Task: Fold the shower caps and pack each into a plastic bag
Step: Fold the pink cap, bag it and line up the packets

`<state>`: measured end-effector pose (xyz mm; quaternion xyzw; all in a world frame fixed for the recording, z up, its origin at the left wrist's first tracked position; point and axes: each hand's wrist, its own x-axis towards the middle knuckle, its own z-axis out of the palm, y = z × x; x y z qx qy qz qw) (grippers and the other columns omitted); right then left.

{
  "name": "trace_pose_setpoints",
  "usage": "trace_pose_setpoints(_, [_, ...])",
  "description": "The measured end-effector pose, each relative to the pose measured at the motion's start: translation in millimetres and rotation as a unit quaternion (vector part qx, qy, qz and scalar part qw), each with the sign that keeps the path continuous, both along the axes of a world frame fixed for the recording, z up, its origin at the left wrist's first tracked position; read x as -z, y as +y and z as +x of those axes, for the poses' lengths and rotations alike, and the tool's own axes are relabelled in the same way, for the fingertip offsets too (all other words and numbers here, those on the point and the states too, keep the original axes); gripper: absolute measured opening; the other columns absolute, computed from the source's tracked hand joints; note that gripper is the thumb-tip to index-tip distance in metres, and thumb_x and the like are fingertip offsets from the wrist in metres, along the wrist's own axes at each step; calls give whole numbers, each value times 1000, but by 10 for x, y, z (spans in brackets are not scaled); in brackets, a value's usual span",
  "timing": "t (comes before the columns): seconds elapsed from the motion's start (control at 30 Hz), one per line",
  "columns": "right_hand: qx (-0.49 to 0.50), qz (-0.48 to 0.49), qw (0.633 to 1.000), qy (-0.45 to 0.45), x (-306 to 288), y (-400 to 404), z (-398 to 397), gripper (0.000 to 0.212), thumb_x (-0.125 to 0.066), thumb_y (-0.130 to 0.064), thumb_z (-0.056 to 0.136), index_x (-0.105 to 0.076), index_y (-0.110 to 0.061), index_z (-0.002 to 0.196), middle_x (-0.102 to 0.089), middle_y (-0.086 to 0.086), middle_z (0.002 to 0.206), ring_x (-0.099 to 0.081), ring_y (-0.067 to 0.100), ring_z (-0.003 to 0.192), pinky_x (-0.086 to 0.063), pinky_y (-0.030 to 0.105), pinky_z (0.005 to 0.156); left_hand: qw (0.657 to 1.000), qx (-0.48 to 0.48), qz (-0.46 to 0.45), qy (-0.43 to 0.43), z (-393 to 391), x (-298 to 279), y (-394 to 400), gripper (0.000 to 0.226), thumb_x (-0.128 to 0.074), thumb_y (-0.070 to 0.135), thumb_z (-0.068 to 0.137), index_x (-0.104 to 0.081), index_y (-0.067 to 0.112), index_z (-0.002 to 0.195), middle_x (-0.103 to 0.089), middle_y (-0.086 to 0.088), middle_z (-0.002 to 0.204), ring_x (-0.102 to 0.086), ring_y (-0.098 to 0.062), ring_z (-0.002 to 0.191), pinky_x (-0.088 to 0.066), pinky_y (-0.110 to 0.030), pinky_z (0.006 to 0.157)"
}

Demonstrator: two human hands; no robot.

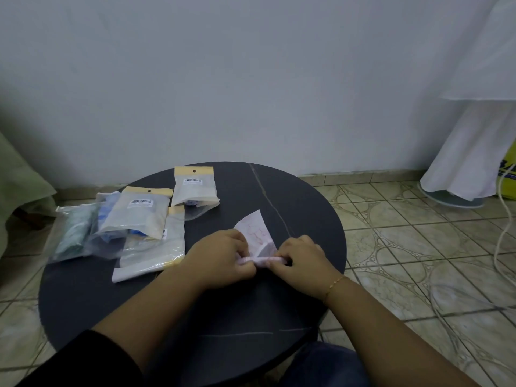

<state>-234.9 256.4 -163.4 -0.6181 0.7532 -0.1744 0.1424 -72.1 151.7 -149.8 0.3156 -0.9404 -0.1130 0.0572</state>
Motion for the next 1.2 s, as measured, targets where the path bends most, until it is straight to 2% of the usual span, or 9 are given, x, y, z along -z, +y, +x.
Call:
trace_pose_setpoints(0.1, [18, 3, 996, -92, 66, -29, -37, 25, -50, -50, 89, -65, -32, 80, -57, -6, 92, -42, 13, 106, -40, 35, 94, 997, -31, 65, 18, 47, -15, -21, 57, -39, 75, 60, -68, 27, 74, -53, 14, 95, -55, -3, 80, -46, -21, 70])
trace_pose_setpoints(0.2, [57, -5, 984, -166, 136, -75, -56, 17, -55, -59, 81, -63, -46, 89, -53, -3, 109, -48, 17, 107, -45, 39, 96, 996, -36, 79, 11, 95, -10, -37, 31, -55, 52, 82, -64, 27, 65, -53, 10, 88, -54, -4, 76, -40, -19, 65])
trace_pose_setpoints(0.4, [99, -8, 980, -174, 144, -187, -42, 38, -55, -57, 83, -55, -29, 58, -57, -2, 79, -50, 16, 85, -45, 39, 82, 995, -48, 92, 8, 98, 0, -64, 42, -42, 46, 82, -69, 14, 83, -67, -1, 90, -59, -14, 80, -48, -33, 73])
trace_pose_setpoints(0.5, [120, 11, 984, -131, 131, -243, -10, 42, -48, -58, 87, -47, -29, 58, -50, -5, 72, -50, 19, 89, -42, 36, 83, 992, -58, 108, 36, 99, 30, -95, 14, -49, 38, 91, -61, 34, 97, -64, 14, 92, -59, -4, 82, -46, -23, 71])
trace_pose_setpoints(0.6, [138, 30, 985, -95, 112, -294, 48, 43, -45, -59, 89, -41, -28, 58, -49, -6, 71, -53, 23, 100, -41, 33, 84, 994, -62, 87, 31, 59, 51, -119, 4, -50, 32, 92, -49, 35, 94, -59, 14, 85, -57, -7, 80, -44, -23, 69])
trace_pose_setpoints(0.7, [153, 20, 985, -77, 126, -319, 69, 36, -49, -58, 87, -46, -27, 70, -57, -1, 87, -50, 21, 103, -42, 34, 85, 996, -58, 67, 8, 23, 44, -123, 8, -49, 31, 92, -51, 30, 100, -59, 10, 94, -56, -11, 86, -45, -26, 76])
trace_pose_setpoints(0.87, [63, -54, 996, 9, 137, -311, 67, 36, -49, -43, 92, -47, -41, 128, -43, -3, 128, -36, 19, 119, -31, 32, 97, 998, -32, 50, 16, -5, 40, -136, 3, -50, 28, 91, -52, 30, 93, -52, 9, 104, -55, -9, 90, -45, -25, 81])
trace_pose_setpoints(1.0, [43, 40, 998, 33, 118, -351, 45, 48, -35, -43, 90, -31, -52, 137, -4, -4, 157, -10, 21, 138, -14, 40, 108, 999, -23, 44, 19, -5, 70, -157, 2, -49, 29, 92, -50, 31, 93, -46, 10, 112, -55, -9, 92, -47, -28, 83])
trace_pose_setpoints(1.2, [37, 130, 989, 65, 70, -496, -110, 65, -37, -59, 82, -13, -53, 142, 5, -2, 159, -1, 24, 143, -10, 47, 108, 1000, -3, 30, -8, -21, 69, -142, 22, -44, 26, 95, -57, 31, 112, -43, 10, 118, -55, -12, 96, -43, -26, 79])
